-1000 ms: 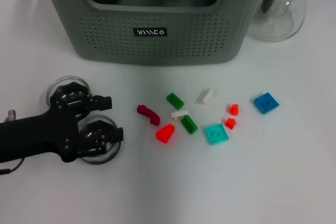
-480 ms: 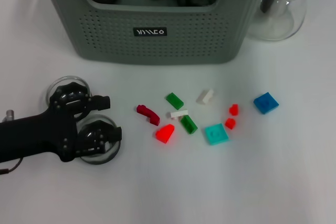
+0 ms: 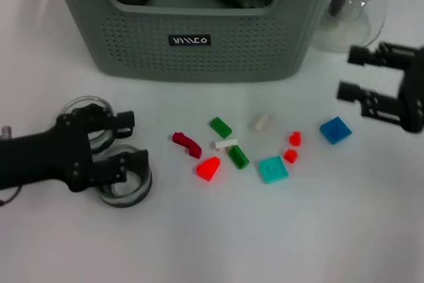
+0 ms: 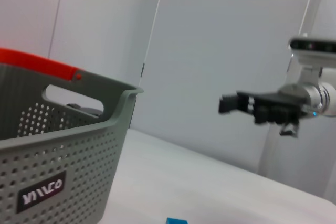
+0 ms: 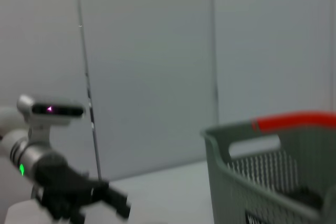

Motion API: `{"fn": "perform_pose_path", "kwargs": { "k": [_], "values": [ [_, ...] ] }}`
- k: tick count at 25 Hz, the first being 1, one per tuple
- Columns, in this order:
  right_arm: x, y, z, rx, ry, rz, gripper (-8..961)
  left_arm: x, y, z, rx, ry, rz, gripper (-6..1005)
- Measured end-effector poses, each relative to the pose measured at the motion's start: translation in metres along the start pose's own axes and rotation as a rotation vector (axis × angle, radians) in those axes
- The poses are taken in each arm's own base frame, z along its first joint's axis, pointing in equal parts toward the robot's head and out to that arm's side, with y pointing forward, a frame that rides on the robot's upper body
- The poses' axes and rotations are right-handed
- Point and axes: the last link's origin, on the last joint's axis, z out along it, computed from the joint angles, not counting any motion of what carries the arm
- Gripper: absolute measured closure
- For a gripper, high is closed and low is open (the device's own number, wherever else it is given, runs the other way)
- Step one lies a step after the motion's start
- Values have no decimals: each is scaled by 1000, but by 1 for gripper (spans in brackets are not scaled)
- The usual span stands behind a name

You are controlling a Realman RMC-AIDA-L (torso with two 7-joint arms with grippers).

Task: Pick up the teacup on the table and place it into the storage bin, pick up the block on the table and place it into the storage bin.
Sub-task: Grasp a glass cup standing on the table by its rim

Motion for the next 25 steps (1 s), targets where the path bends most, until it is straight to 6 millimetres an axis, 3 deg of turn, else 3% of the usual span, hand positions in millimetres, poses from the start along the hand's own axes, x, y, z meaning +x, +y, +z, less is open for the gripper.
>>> {"fn": "perform_pose_path", "kwargs": {
  "k": [3, 7, 9, 14, 20, 25],
  "values": [
    [14, 2, -11, 19, 38, 6, 360, 17, -7, -7, -10, -89, -25, 237],
    [18, -3, -14, 49, 54, 16, 347, 57, -7, -9, -28, -305, 19, 237],
    [17, -5, -12, 46, 56, 30, 133, 76, -4, -4, -12, -441, 51, 237],
    [17, -8, -4, 19, 73, 57, 102, 107, 5, 21, 41, -739, 91, 237],
    [17, -9, 2, 1, 97, 74, 96, 121, 3, 40, 162, -909, 125, 237],
    [17, -9, 2, -3, 98, 82, 96, 117, 4, 50, 139, -1036, 241, 244]
  ]
}}
